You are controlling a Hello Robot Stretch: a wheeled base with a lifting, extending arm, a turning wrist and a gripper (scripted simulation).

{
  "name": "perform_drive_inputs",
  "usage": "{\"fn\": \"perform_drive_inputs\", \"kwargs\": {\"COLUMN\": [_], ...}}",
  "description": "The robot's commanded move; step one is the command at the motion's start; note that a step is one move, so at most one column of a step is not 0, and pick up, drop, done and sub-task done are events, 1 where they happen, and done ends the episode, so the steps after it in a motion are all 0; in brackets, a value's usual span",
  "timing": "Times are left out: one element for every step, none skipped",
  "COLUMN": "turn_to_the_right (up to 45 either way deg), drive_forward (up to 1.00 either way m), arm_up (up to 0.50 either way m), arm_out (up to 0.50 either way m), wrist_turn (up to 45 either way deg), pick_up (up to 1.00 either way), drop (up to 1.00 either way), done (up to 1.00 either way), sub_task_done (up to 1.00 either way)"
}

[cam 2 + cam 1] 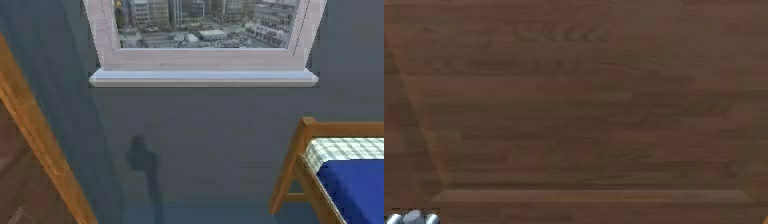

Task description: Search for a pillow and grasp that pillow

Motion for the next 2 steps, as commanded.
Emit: {"fn": "perform_drive_inputs", "kwargs": {"turn_to_the_right": [-45.0,-45.0], "drive_forward": [0.0,0.0], "arm_up": [0.0,0.0], "arm_out": [0.0,0.0], "wrist_turn": [0.0,0.0], "pick_up": [0.0,0.0], "drop": [0.0,0.0], "done": [0.0,0.0], "sub_task_done": [0.0,0.0]}}
